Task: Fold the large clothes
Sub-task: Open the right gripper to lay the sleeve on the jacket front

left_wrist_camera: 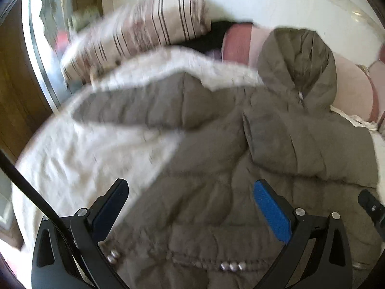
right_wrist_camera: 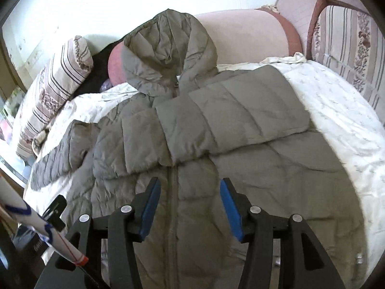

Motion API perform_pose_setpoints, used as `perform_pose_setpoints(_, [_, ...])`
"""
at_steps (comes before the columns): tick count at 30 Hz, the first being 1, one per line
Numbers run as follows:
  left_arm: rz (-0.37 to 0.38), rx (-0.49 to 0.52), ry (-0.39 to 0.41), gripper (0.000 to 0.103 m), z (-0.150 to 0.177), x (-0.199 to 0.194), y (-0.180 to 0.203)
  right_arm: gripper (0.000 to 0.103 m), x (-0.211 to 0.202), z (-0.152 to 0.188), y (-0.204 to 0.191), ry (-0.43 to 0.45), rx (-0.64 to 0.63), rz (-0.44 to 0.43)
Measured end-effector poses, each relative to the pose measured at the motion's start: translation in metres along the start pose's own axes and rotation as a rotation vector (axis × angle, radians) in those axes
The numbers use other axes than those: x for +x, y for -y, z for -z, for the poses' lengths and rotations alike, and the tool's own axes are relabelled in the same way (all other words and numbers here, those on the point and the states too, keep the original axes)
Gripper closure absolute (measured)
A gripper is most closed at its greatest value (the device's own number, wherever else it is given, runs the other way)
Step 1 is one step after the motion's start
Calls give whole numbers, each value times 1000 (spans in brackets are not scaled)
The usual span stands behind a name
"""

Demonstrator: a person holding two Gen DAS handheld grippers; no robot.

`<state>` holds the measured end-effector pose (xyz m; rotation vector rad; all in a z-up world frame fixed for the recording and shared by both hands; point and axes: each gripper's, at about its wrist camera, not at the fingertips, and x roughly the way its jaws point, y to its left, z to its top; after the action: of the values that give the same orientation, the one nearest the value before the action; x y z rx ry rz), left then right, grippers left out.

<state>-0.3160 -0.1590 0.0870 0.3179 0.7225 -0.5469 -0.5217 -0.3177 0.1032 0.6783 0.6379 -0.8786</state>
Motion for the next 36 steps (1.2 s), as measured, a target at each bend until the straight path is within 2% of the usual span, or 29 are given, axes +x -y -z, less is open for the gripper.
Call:
perform_pose_setpoints(1, [-10, 8, 1, 0, -1, 2, 2, 47, 4, 2, -1, 7, -5, -6])
perform_pose_setpoints(3, [28, 15, -21, 0, -2, 10, 8, 47, 15, 11, -3, 23, -31, -20])
perform_pose_setpoints(6, [34, 47, -47, 0, -4, 23, 20, 47, 32, 14, -9, -34, -74, -26])
perform_pose_setpoints(10, [43, 86, -62, 0, -6, 35, 32, 47, 40, 12, -20, -45, -119, -82])
perform_pose_setpoints(14, [43, 110, -75, 0, -2, 42, 38, 47, 53, 12, -18, -98, -95, -104])
perform_pose_setpoints(26, [11, 130, -87, 0, 9, 43, 37, 46, 29, 4, -1, -42, -30, -103])
perform_pose_setpoints(36, [-21, 135, -153, 0, 21, 64, 37, 44, 34, 4, 0, -54, -44, -95])
